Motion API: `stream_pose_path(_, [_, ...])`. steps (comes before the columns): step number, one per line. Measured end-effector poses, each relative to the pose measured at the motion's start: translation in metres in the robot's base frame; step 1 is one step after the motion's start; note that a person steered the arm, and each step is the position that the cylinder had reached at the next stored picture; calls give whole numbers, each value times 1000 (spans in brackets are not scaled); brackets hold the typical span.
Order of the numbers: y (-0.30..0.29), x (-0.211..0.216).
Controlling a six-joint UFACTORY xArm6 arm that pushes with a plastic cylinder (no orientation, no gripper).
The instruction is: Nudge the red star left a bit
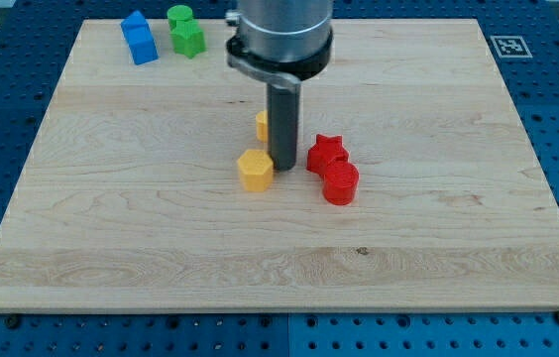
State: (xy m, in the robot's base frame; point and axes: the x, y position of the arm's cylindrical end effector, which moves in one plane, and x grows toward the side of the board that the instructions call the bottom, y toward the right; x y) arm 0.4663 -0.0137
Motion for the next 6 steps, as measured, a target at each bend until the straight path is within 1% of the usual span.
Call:
stream_pose_path(1, [-16, 9])
stream_pose_path(2, [-11, 9])
stream_pose_path(3, [20, 5])
stream_pose_path(4, [53, -12])
stream_pose_path(5, [67, -28])
stream_pose_path(6, [59, -55])
